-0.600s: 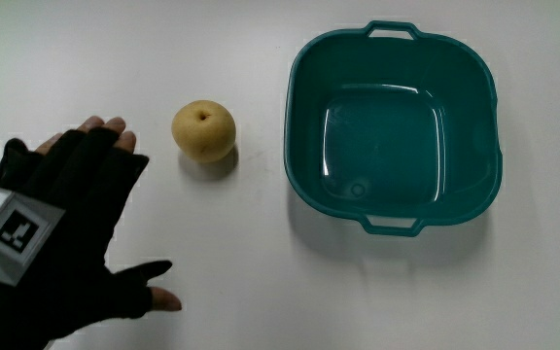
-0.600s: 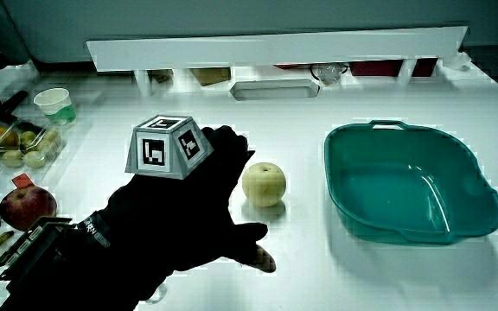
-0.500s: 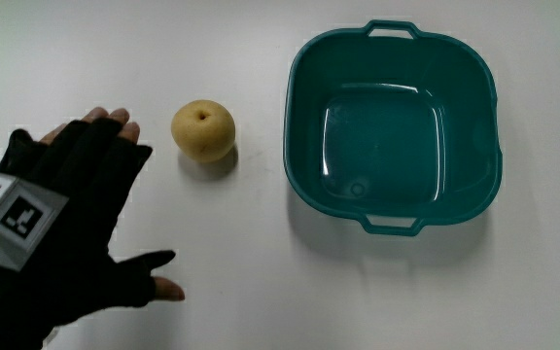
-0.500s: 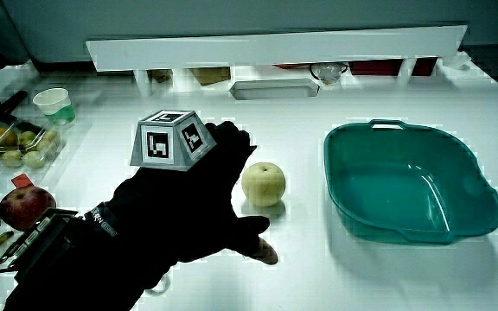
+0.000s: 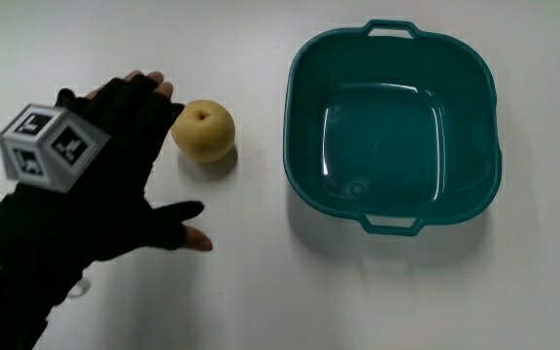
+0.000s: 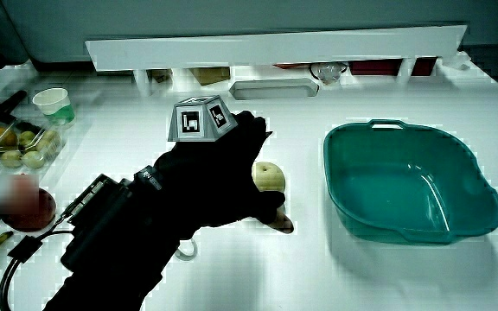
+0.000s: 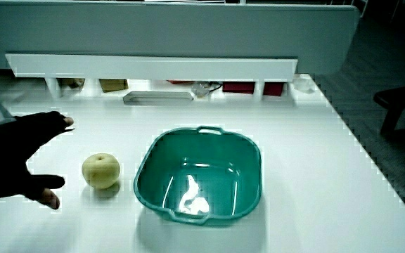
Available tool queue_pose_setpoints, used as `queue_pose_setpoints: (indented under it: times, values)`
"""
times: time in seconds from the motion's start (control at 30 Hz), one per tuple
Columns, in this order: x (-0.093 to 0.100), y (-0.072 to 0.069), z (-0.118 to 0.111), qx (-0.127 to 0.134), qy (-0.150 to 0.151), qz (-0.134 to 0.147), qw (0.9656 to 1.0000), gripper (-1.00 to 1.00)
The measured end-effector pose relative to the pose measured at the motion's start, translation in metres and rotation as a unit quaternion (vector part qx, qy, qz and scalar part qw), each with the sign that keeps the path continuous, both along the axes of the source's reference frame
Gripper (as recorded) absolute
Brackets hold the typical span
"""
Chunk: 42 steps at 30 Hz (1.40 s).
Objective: Pick pear from desk
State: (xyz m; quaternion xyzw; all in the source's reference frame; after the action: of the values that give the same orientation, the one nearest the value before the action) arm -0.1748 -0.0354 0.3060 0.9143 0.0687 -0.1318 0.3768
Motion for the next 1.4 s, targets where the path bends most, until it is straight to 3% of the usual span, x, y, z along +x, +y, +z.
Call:
queue_pose_setpoints:
  times: [0.07,0.27,0.3,0.37,0.4,0.43,0.47,0.5,0.57,0.63,0.73,1.0,1.4]
  values:
    - [0.001,-0.007,0.010,-0.010,0.007,-0.010,0.9999,0.00]
    - [0.006,-0.026,0.028,-0.001,0.014,0.015,0.9998,0.00]
    - [0.007,-0.029,0.031,-0.026,0.000,0.001,0.9997,0.00]
    - [0.009,-0.037,0.037,-0.017,0.004,0.020,0.9996,0.00]
    - [0.008,-0.040,0.044,-0.030,0.012,0.005,0.9995,0.00]
    - [0.004,-0.045,0.060,-0.044,0.024,0.029,0.9983,0.00]
    - [0.009,-0.045,0.055,-0.047,0.010,-0.003,0.9988,0.00]
    - [0.011,-0.048,0.057,-0.047,0.007,0.007,0.9988,0.00]
    - [0.011,-0.052,0.068,-0.066,0.017,-0.012,0.9976,0.00]
    - [0.013,-0.056,0.078,-0.062,0.016,0.000,0.9979,0.00]
    - [0.013,-0.061,0.090,-0.081,0.010,-0.010,0.9966,0.00]
    - [0.012,-0.068,0.120,-0.106,0.012,-0.026,0.9940,0.00]
    - [0.013,-0.072,0.138,-0.133,0.015,-0.041,0.9901,0.00]
